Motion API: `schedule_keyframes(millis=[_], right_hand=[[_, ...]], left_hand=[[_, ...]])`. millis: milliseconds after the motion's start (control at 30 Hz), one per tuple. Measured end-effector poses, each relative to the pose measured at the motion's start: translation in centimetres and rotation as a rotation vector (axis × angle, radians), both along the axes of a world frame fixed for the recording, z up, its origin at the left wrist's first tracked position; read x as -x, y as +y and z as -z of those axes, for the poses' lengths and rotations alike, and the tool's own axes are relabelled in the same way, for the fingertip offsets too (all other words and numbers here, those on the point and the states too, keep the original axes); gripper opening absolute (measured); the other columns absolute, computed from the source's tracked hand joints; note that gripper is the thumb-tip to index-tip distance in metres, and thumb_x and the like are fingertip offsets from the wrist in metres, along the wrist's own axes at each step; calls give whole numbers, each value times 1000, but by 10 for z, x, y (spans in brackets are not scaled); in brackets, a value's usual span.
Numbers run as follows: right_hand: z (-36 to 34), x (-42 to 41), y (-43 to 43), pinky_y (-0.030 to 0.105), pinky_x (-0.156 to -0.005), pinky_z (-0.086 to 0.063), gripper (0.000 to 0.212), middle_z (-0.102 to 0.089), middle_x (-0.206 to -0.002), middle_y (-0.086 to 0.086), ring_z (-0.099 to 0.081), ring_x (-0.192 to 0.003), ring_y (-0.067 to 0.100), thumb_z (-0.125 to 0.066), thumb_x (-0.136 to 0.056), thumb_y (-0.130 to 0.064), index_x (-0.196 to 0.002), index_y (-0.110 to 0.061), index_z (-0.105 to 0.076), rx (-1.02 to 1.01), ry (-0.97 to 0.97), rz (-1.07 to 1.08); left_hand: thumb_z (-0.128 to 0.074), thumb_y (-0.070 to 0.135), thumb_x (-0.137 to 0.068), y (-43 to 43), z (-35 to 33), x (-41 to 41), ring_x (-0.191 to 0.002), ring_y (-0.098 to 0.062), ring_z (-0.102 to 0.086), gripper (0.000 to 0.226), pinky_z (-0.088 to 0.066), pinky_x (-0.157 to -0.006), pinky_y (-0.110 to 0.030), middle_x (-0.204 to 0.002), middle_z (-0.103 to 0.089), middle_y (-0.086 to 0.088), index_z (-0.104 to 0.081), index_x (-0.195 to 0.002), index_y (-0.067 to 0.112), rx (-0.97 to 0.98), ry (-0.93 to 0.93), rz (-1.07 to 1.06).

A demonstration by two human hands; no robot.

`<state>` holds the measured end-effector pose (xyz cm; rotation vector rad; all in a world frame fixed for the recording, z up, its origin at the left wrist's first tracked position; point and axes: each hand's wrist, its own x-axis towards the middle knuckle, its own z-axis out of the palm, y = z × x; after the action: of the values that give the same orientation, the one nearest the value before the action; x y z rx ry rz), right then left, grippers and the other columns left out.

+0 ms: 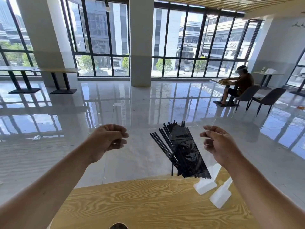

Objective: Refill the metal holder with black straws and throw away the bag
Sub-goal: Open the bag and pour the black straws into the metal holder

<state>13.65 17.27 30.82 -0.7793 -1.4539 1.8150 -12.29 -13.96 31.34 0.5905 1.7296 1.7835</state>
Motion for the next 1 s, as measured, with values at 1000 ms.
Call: schedule_keyframes(millis=[1000], right_hand=[[-59,-5,-19,28,-54,-49,29,-76,-75,-1,-60,-55,11,-51,-109,-1,-103,-19,-73,-308,6,64]], left_hand=[[-86,46,-82,-8,-37,8,-59,-8,-67,23,-55,-64,-32,-70,-75,1,-77,-72,28,-27,459,-252]])
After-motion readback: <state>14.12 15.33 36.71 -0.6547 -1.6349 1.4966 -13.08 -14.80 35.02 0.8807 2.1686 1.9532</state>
